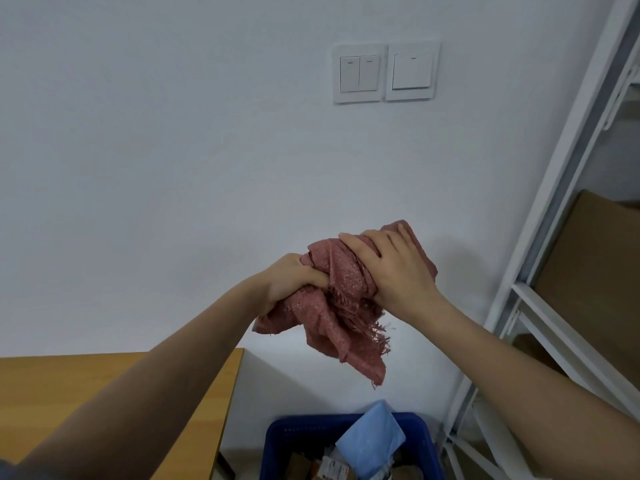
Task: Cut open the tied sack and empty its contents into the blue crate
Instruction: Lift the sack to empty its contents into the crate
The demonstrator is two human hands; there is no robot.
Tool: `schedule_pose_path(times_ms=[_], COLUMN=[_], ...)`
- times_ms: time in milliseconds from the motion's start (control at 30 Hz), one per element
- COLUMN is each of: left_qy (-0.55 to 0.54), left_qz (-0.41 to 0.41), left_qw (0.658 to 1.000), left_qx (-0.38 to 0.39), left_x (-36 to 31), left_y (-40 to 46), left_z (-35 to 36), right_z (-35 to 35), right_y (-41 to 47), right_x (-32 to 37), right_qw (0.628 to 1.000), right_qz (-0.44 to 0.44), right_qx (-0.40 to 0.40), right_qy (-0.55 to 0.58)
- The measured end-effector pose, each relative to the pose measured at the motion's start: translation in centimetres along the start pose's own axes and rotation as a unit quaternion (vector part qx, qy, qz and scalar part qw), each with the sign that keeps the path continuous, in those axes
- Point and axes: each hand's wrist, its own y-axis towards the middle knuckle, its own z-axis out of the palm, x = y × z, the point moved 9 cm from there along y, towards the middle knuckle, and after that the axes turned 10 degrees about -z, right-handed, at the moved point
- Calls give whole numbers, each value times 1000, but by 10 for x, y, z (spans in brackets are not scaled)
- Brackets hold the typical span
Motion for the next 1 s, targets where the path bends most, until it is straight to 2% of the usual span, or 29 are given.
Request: schedule_pose_path(times_ms=[67,133,200,300,367,433,533,633,700,833,933,1000], left_qy=[0,23,75,152,230,314,418,556,597,616,613,610], left_qz=[2,5,18,29,79,156,201,228,236,296,326,341], left_qw=[1000,1000,997,988,967,931,879,771,719,638,604,598], left_qx=[6,5,-3,-30,-73,-98,-110,-210,-268,-356,-391,-392], left_x=[0,-1,-4,-10,-23,-42,-51,-53,-55,-63,-67,-68], left_y=[1,1,0,0,-5,-16,-26,-33,-34,-44,-52,-53], left_z=[2,4,6,5,4,12,28,37,39,49,51,51], right_z=[0,3,8,13,15,19,19,19,20,16,13,13], right_y=[2,-1,-7,-15,-18,-21,-23,-22,-24,-25,-21,-20], right_x=[-4,-8,-12,-19,-25,-29,-34,-36,-38,-41,-44,-42], right_qw=[1000,997,990,984,980,973,966,958,947,928,920,915], right_qz=[13,39,68,103,126,151,179,195,214,248,250,244], right_qx=[8,49,92,108,114,122,127,129,134,123,120,131], right_qy=[18,49,80,101,107,124,140,169,197,249,277,293])
